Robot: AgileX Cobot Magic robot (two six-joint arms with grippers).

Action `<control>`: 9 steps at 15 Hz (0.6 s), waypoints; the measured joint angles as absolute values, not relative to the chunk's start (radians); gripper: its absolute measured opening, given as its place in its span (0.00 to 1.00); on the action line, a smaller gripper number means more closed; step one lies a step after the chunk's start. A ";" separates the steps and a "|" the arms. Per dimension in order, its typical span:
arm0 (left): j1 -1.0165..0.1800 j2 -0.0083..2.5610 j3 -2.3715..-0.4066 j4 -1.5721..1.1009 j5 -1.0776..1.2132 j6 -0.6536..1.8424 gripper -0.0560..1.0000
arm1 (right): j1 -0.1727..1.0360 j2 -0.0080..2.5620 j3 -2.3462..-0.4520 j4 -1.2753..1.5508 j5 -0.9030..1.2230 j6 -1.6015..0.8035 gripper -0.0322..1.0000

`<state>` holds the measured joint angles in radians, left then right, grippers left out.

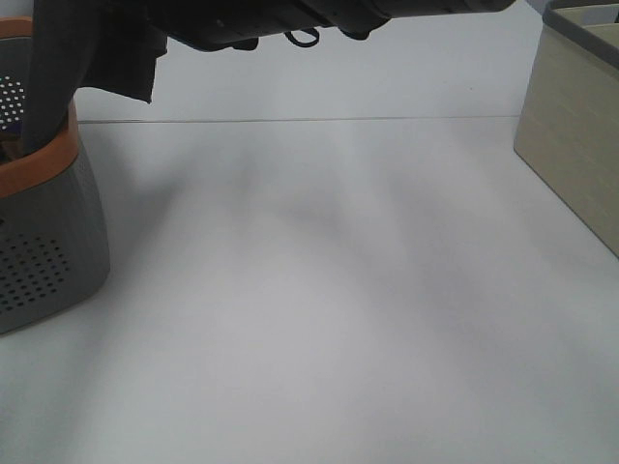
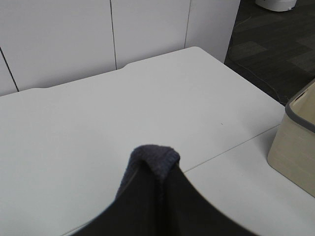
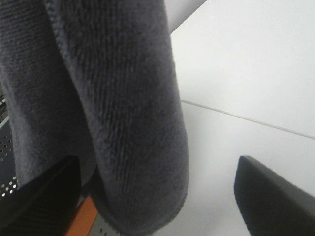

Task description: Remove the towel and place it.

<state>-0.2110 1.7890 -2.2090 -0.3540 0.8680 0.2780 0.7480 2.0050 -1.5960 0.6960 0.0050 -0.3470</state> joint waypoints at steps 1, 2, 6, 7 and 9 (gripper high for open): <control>-0.211 1.789 -2.209 -0.354 0.868 0.278 0.05 | 0.748 2.005 -1.598 0.696 -0.015 -0.347 0.75; -0.211 1.789 -2.209 -0.354 0.868 0.278 0.05 | 0.748 2.005 -1.601 0.696 -0.029 -0.347 0.73; -0.211 1.789 -2.209 -0.354 0.868 0.278 0.05 | 0.748 2.005 -1.606 0.696 -0.039 -0.347 0.52; -0.211 1.789 -2.209 -0.354 0.868 0.278 0.05 | 0.748 2.005 -1.606 0.691 -0.039 -0.347 0.45; -0.211 1.789 -2.209 -0.354 0.870 0.278 0.05 | 0.748 2.005 -1.606 0.656 -0.028 -0.353 0.30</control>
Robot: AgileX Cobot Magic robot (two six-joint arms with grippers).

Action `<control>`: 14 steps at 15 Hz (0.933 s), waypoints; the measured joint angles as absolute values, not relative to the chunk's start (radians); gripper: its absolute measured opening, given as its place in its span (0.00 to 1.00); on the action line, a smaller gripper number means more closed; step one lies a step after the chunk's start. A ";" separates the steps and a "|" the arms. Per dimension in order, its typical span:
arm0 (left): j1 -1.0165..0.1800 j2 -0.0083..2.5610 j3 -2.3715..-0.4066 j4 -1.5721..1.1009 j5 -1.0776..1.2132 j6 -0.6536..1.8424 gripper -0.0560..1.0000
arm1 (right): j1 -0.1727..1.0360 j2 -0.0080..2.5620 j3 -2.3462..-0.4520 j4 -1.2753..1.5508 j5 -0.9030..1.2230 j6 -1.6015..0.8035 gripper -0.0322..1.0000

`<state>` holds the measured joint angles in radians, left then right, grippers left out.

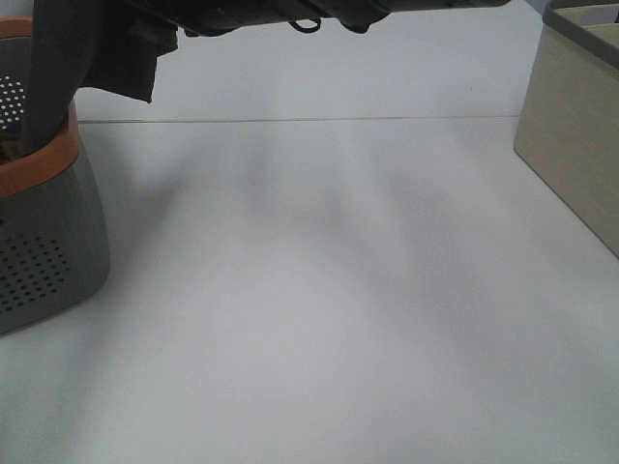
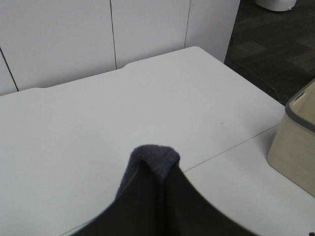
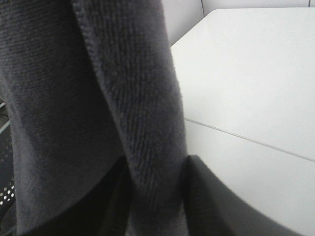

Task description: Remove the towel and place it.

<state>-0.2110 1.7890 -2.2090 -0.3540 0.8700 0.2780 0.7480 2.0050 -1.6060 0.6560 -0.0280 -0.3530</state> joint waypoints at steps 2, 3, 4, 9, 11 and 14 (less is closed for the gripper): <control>-0.211 1.789 -2.209 -0.354 0.876 0.278 0.05 | 0.736 2.005 -1.606 0.628 0.067 -0.355 0.06; -0.211 1.789 -2.209 -0.354 0.890 0.278 0.05 | 0.720 2.005 -1.606 0.625 0.133 -0.355 0.03; -0.211 1.790 -2.209 -0.353 0.908 0.278 0.05 | 0.693 2.003 -1.606 0.625 0.195 -0.352 0.03; -0.214 1.803 -2.209 -0.361 0.925 0.306 0.05 | 0.513 1.944 -1.653 0.626 0.538 -0.318 0.03; -0.214 1.821 -2.209 -0.414 0.891 0.388 0.05 | 0.467 1.944 -1.730 0.583 0.666 -0.313 0.03; -0.214 1.883 -2.209 -0.558 0.787 0.591 0.05 | 0.405 1.944 -1.890 0.407 0.793 -0.249 0.03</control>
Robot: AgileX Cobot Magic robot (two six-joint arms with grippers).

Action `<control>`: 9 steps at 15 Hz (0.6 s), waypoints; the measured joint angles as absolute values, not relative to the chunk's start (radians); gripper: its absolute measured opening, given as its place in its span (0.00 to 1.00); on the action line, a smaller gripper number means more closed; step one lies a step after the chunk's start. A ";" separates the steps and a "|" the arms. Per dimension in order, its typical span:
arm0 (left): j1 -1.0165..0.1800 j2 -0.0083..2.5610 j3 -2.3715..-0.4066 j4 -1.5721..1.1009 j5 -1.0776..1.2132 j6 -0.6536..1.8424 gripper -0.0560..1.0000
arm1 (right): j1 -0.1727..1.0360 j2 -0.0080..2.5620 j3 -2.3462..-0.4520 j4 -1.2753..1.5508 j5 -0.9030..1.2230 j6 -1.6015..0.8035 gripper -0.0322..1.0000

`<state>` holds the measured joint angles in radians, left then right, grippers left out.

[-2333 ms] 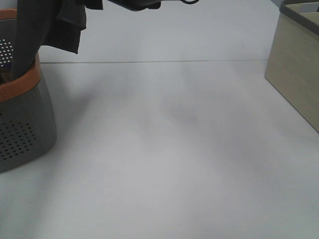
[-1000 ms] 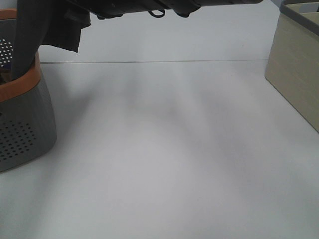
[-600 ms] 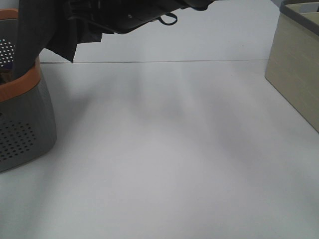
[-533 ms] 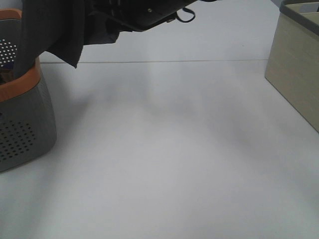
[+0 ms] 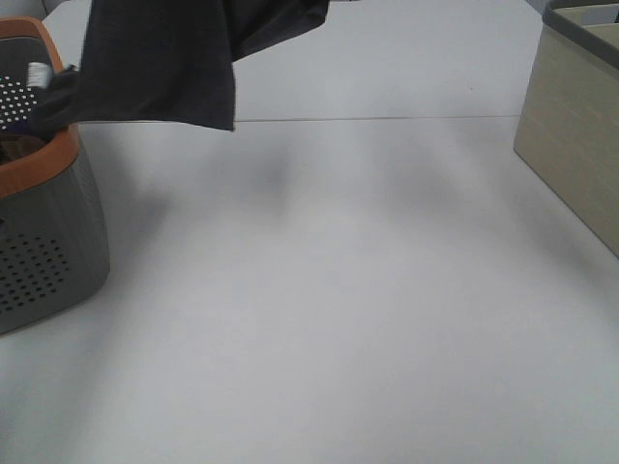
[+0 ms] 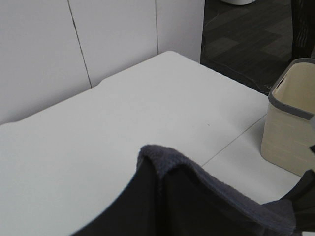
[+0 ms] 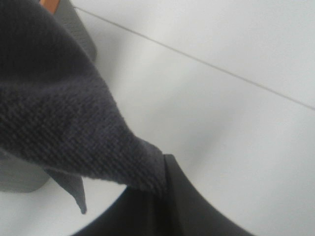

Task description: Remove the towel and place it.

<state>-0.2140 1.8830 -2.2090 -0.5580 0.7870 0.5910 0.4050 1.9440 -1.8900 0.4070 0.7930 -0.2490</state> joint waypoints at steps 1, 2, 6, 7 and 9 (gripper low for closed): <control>-0.214 1.902 -2.209 -0.613 0.748 0.651 0.05 | 0.389 1.944 -1.935 0.345 0.814 -0.222 0.03; -0.214 1.915 -2.209 -0.656 0.716 0.686 0.05 | 0.374 1.946 -1.983 0.292 0.828 -0.204 0.03; -0.214 1.948 -2.209 -0.696 0.685 0.733 0.05 | 0.361 1.969 -2.098 0.160 0.834 -0.178 0.03; -0.214 1.950 -2.209 -0.697 0.685 0.734 0.05 | 0.361 1.969 -2.098 0.153 0.832 -0.178 0.03; -0.214 1.952 -2.209 -0.697 0.685 0.737 0.05 | 0.361 1.970 -2.098 0.129 0.827 -0.194 0.03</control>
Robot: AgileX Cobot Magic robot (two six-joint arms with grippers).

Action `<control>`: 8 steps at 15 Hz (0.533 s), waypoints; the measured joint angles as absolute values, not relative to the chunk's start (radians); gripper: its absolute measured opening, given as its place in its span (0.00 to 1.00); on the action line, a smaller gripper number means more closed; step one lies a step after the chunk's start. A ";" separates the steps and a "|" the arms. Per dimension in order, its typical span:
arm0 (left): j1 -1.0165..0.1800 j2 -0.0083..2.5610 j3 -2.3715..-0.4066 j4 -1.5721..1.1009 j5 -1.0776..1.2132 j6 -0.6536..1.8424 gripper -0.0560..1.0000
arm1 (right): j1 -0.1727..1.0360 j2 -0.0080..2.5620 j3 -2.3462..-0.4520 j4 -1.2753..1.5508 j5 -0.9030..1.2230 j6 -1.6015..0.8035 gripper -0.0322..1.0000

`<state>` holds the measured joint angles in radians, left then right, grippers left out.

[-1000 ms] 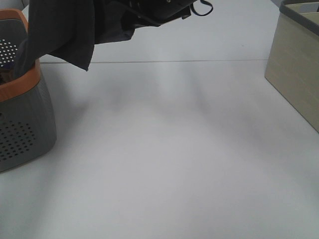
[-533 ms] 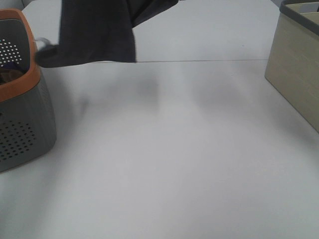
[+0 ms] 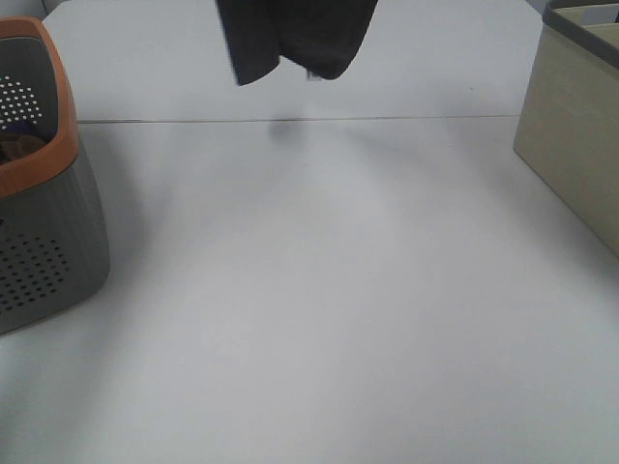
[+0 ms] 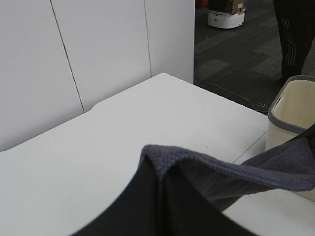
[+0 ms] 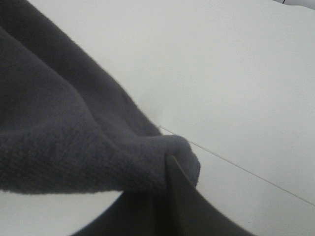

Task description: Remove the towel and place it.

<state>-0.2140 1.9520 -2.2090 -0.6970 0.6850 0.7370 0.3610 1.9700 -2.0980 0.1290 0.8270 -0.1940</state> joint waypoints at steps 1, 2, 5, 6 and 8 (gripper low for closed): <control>-0.214 1.952 -2.209 -0.696 0.685 0.737 0.05 | 0.361 1.970 -2.098 0.120 0.824 -0.206 0.03; -0.214 1.957 -2.209 -0.695 0.685 0.737 0.05 | 0.361 1.970 -2.098 0.100 0.810 -0.217 0.03; -0.214 1.990 -2.209 -0.678 0.667 0.737 0.05 | 0.361 1.973 -2.101 0.028 0.755 -0.225 0.03; -0.214 2.009 -2.209 -0.663 0.646 0.737 0.05 | 0.361 1.979 -2.104 0.000 0.721 -0.225 0.03; -0.214 2.058 -2.209 -0.653 0.577 0.749 0.05 | 0.361 2.004 -2.106 -0.030 0.656 -0.225 0.03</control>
